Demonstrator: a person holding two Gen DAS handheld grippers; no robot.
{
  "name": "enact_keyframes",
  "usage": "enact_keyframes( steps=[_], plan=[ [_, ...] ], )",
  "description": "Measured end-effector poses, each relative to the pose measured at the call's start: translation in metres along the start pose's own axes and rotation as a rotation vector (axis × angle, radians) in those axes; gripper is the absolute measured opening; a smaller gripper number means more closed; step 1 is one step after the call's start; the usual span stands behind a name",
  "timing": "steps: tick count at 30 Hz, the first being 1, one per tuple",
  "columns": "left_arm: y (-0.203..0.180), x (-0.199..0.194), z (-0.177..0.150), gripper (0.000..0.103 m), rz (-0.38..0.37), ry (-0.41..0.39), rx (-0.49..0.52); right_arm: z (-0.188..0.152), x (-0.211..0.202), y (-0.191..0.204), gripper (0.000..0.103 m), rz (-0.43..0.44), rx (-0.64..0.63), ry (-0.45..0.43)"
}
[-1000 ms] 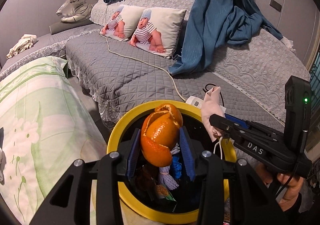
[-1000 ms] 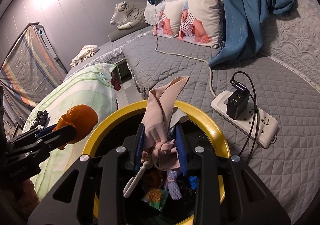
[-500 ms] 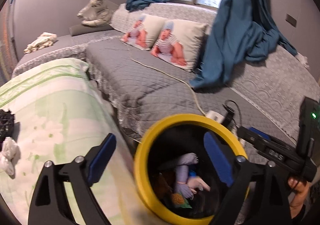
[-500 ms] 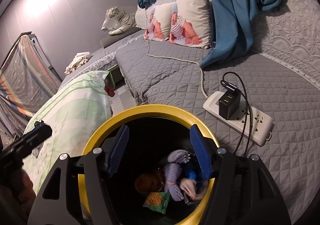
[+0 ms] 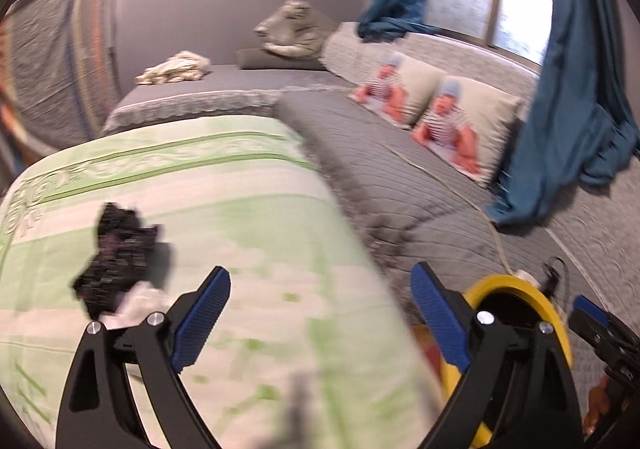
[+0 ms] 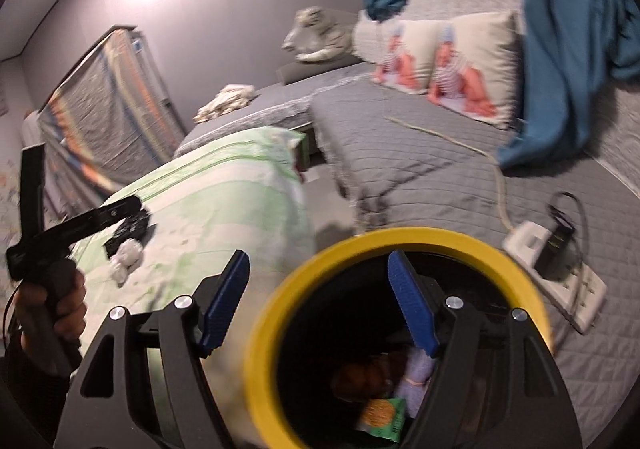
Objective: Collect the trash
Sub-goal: 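Move both tools back over the black bag and white tissue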
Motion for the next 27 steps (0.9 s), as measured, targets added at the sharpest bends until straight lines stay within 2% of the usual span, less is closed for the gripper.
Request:
enact_keyframes(
  steps=[7,15,19,24,27],
  plan=[
    [0.075,-0.012,0.009,0.088,0.064,-0.029,-0.101,0.015,0.027,0.078,0.069,0.066,-0.14,0.04],
    [0.151,-0.017,0.012,0.088,0.11,-0.022,-0.185,0.02,0.061,0.163,0.069,0.131,-0.306,0.098],
    [0.178,-0.009,0.013,0.088,0.098,0.006,-0.221,0.014,0.082,0.203,0.069,0.166,-0.395,0.132],
    [0.194,0.006,0.013,0.088,0.073,0.038,-0.244,0.002,0.112,0.251,0.07,0.242,-0.508,0.18],
    [0.202,0.014,0.014,0.088,0.042,0.053,-0.266,-0.003,0.125,0.272,0.07,0.258,-0.563,0.189]
  ],
)
Point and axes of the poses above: each gripper's, at about its wrist camera, not at the fingertips, and x roughly the way its jaws point, y to its left, z to its top, the point moved 2 cm from there along x, roughly the way its jaws point, and after that the axes turned 15 degrees about y, right-handed, at the moved point
